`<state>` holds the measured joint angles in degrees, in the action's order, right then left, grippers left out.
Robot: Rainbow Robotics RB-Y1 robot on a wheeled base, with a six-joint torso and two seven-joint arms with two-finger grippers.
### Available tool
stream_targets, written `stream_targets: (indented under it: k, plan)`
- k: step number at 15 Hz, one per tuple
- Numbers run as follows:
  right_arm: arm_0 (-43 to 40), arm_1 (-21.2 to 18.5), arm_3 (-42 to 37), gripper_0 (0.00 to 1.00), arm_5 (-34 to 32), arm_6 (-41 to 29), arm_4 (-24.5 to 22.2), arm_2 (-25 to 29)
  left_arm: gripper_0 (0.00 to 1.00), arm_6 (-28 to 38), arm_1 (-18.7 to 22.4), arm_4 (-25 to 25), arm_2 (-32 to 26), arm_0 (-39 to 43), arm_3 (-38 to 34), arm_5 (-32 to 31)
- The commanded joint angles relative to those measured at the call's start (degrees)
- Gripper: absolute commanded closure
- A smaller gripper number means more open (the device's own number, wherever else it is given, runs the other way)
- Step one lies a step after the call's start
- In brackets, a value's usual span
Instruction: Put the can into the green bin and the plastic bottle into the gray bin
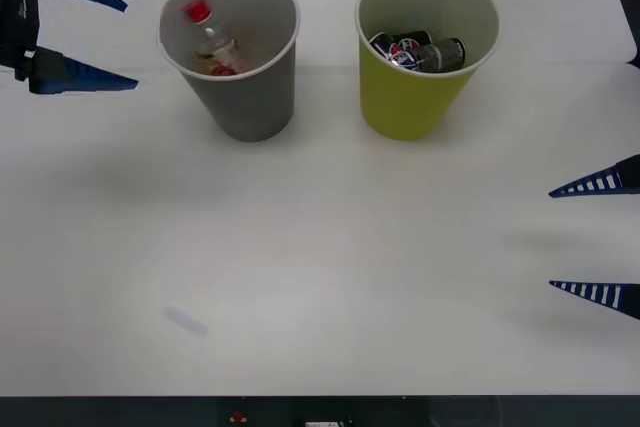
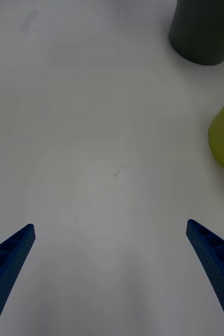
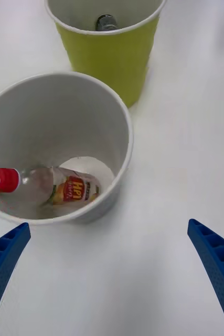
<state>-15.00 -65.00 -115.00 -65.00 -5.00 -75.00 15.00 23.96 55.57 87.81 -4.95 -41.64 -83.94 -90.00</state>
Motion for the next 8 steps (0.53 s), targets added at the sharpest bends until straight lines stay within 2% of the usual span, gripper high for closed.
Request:
stream_targets:
  k: [1, 4, 8]
  plan:
    - [0.0, 0.0, 0.0, 0.0, 0.0, 0.0, 0.0, 0.0, 0.0, -5.77, 1.12, -3.88, -3.05, 8.42, -4.83, 1.23]
    - [0.0, 0.0, 0.0, 0.0, 0.0, 0.0, 0.0, 0.0, 0.0, -11.57, 1.39, -7.48, -6.92, 17.12, -9.58, 2.46]
    - [0.0, 0.0, 0.0, 0.0, 0.0, 0.0, 0.0, 0.0, 0.0, -19.04, 3.14, -13.37, -8.59, 26.96, -13.09, 4.66]
